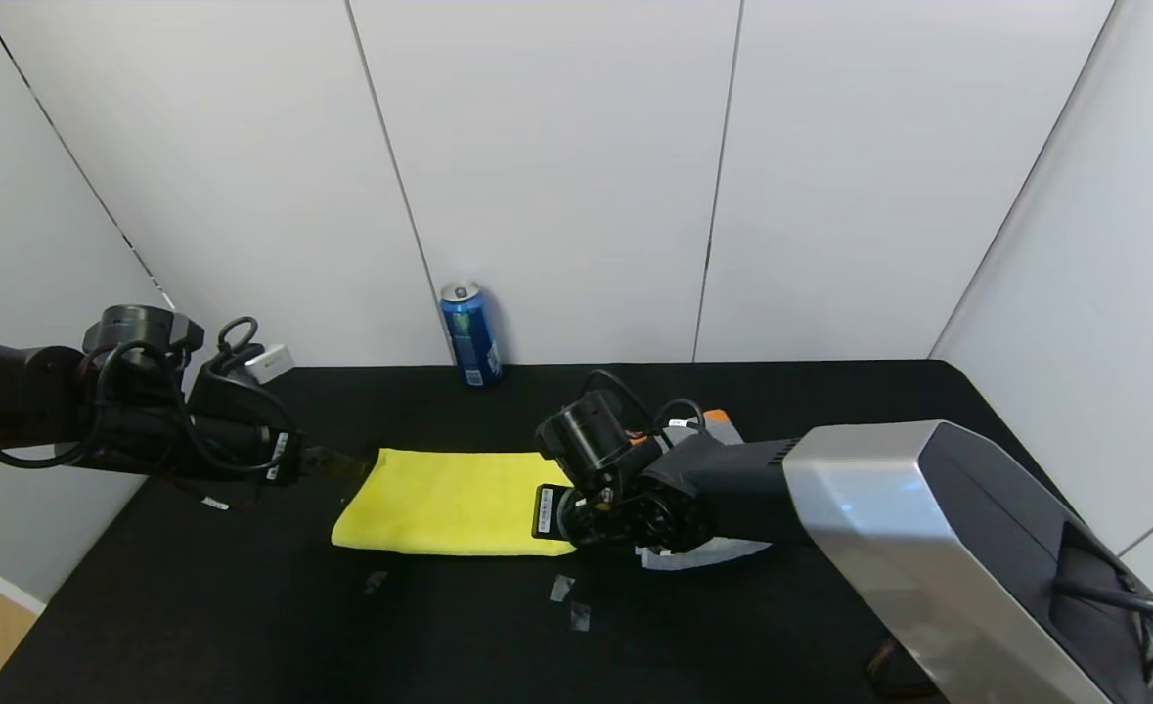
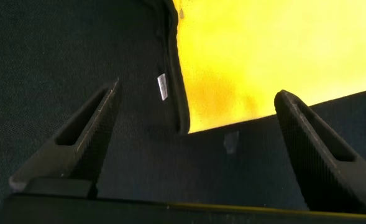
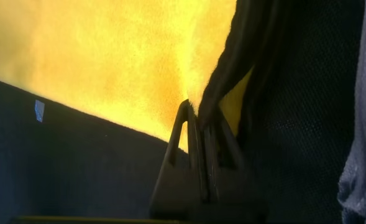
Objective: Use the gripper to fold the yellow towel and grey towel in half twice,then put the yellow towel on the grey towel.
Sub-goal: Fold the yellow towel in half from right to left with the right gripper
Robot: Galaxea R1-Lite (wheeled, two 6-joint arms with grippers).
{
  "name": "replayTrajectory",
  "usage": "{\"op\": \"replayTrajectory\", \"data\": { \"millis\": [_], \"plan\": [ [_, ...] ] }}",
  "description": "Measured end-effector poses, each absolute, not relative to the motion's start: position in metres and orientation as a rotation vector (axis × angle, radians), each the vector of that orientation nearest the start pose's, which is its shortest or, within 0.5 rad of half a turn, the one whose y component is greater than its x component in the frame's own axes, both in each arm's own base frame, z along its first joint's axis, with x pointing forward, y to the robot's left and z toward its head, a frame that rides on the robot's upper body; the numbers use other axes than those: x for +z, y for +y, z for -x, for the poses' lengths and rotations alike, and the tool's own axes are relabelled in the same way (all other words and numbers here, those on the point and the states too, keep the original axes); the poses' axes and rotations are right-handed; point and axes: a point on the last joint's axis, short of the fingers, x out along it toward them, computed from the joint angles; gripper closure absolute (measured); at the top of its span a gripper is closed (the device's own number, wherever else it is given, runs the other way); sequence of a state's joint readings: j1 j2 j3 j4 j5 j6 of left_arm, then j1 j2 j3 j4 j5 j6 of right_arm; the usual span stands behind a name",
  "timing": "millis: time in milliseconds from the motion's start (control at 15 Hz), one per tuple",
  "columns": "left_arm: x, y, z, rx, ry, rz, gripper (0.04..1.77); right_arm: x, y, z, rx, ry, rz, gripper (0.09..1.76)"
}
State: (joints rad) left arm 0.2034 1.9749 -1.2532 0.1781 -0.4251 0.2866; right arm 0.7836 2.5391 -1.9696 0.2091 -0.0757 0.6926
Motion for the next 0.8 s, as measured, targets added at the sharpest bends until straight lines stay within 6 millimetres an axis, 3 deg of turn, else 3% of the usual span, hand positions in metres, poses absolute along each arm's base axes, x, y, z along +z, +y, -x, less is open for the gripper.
{"op": "replayTrajectory", "data": {
  "millis": [800],
  "plan": [
    [0.142,0.063,-0.352,-0.322,0.814,0.008,0.09,0.103,0.328,-0.361,0.334,0.919,-0.310,1.72]
  ]
}}
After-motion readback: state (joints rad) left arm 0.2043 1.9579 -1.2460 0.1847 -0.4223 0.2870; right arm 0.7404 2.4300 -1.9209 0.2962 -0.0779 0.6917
